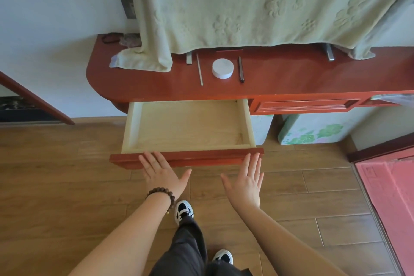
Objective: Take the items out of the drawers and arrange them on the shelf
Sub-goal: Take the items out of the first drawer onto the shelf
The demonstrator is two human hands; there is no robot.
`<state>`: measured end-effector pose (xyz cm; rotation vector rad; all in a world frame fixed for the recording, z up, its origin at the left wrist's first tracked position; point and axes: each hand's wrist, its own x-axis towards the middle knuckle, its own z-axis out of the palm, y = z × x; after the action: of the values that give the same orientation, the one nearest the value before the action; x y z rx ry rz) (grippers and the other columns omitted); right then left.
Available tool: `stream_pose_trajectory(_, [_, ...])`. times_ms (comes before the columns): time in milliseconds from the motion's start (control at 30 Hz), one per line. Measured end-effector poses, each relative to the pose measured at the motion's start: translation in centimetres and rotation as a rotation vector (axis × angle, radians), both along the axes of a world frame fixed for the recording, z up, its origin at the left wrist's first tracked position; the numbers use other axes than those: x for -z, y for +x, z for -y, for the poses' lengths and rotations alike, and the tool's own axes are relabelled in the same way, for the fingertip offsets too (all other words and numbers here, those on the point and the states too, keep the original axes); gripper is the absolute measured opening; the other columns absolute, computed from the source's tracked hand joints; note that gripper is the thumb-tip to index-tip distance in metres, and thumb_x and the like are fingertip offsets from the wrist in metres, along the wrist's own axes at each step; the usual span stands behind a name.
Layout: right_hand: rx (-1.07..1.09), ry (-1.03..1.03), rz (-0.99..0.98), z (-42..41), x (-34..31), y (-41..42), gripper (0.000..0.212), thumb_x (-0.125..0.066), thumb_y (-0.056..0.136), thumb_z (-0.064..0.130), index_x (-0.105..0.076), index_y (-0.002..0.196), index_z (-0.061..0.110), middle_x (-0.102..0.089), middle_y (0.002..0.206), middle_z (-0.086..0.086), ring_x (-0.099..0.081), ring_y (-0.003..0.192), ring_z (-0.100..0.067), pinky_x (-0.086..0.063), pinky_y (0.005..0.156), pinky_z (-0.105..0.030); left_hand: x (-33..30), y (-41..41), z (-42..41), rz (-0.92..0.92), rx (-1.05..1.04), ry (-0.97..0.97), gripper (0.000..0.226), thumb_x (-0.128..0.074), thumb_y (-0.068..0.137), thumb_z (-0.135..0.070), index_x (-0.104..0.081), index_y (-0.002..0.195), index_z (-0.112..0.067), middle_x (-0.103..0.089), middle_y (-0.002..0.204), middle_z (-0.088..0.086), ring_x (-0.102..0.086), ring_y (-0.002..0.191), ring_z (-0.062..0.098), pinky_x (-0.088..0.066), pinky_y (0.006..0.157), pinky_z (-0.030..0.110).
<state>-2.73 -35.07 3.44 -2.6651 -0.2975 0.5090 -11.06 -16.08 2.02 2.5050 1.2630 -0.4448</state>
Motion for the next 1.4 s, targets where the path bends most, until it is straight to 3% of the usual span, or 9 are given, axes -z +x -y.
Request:
stream_pose_trajectory(233, [0.089, 0.148, -0.074, -5.0, 0.0, 5.1, 0.108, -0.058, 0.085, 0.056, 0.013, 0.148, 0.006, 0.019, 0.158, -0.010, 0.015, 0.146, -0.022, -0.001, 0.120, -0.040, 0.3, 3.8, -4.0, 0.027, 0.063, -0.023, 0.119, -0.033, 0.075, -0.082, 0.026, 0.143, -0.005, 0.029, 0.152, 0.022, 0.026, 0.140, 0.039, -0.004, 0.117, 0.051])
stream_pose_trajectory(367, [0.128, 0.160, -0.117, -7.5, 0.1, 8.2, 0.105, -0.056, 0.086, 0.056, 0.012, 0.149, 0.006, 0.020, 0.158, -0.009, 0.015, 0.145, -0.031, -0.004, 0.120, -0.043, 0.7, 4.4, -4.6, 0.135, 0.040, 0.021, 0.110, -0.038, 0.082, -0.072, 0.025, 0.144, -0.005, 0.029, 0.152, 0.021, 0.023, 0.142, 0.035, -0.001, 0.117, 0.050])
stream_pose_trajectory(467, [0.160, 0.173, -0.123, -8.4, 0.7, 9.2, 0.103, -0.057, 0.087, 0.052, 0.011, 0.149, 0.007, 0.024, 0.157, -0.007, 0.019, 0.144, -0.035, -0.010, 0.119, -0.047, 0.9, 4.3, -4.1, 0.244, -0.125, 0.023, 0.113, -0.046, 0.083, -0.066, 0.024, 0.144, -0.002, 0.029, 0.152, 0.022, 0.018, 0.144, 0.032, -0.001, 0.117, 0.048])
stream_pose_trajectory(667, [0.223, 0.242, -0.061, -10.0, 1.6, 10.1, 0.101, -0.057, 0.087, 0.052, 0.010, 0.150, 0.010, 0.025, 0.157, -0.001, 0.019, 0.144, -0.030, -0.025, 0.115, -0.048, 0.8, 7.5, -5.3, 0.368, -0.390, -0.234, 0.126, -0.057, 0.076, -0.067, 0.025, 0.141, 0.003, 0.023, 0.154, 0.020, 0.000, 0.146, 0.033, -0.016, 0.118, 0.047])
stream_pose_trajectory(733, [0.262, 0.276, -0.033, -10.8, 1.5, 11.0, 0.103, -0.058, 0.086, 0.053, 0.009, 0.150, 0.009, 0.025, 0.157, -0.001, 0.008, 0.147, -0.029, -0.032, 0.112, -0.045, 0.9, 8.6, -6.0, 0.406, -0.400, -0.241, 0.127, -0.059, 0.076, -0.066, 0.025, 0.141, 0.003, 0.023, 0.155, 0.020, -0.002, 0.146, 0.033, -0.017, 0.118, 0.047])
stream_pose_trajectory(800, [0.358, 0.309, -0.024, -11.5, 1.4, 11.9, 0.106, -0.061, 0.084, 0.052, 0.009, 0.150, 0.008, 0.027, 0.156, -0.001, -0.019, 0.144, -0.030, -0.045, 0.099, -0.038, 1.0, 9.4, -6.9, 0.422, -0.386, -0.244, 0.127, -0.060, 0.076, -0.065, 0.026, 0.141, 0.001, 0.023, 0.155, 0.019, -0.002, 0.146, 0.034, -0.019, 0.117, 0.048])
stream_pose_trajectory(867, [0.445, 0.345, -0.049, -12.3, 1.4, 13.0, 0.108, -0.064, 0.084, 0.049, 0.011, 0.149, 0.006, 0.026, 0.156, -0.003, -0.032, 0.138, -0.032, -0.044, 0.090, -0.032, 1.1, 10.1, -7.8, 0.438, -0.368, -0.264, 0.126, -0.061, 0.076, -0.063, 0.027, 0.142, -0.002, 0.025, 0.155, 0.015, -0.001, 0.146, 0.034, -0.021, 0.117, 0.049])
stream_pose_trajectory(1233, [0.483, 0.385, -0.087, -14.8, 2.0, 17.4, 0.107, -0.064, 0.085, 0.046, 0.013, 0.149, 0.006, 0.016, 0.159, -0.005, -0.029, 0.141, -0.029, -0.034, 0.097, -0.026, 1.0, 13.3, -11.1, 0.456, -0.313, -0.262, 0.118, -0.065, 0.080, -0.052, 0.018, 0.145, 0.000, 0.021, 0.156, 0.017, -0.026, 0.139, 0.042, -0.033, 0.110, 0.047])
stream_pose_trajectory(1400, [0.510, 0.337, -0.140, -15.7, 1.9, 19.3, 0.103, -0.064, 0.087, 0.040, 0.010, 0.149, 0.003, 0.011, 0.160, -0.007, -0.037, 0.136, -0.029, -0.032, 0.083, -0.023, 0.8, 14.3, -12.1, 0.476, -0.293, -0.304, 0.117, -0.067, 0.080, -0.049, 0.017, 0.145, 0.000, 0.024, 0.155, 0.017, -0.018, 0.143, 0.037, -0.025, 0.116, 0.045])
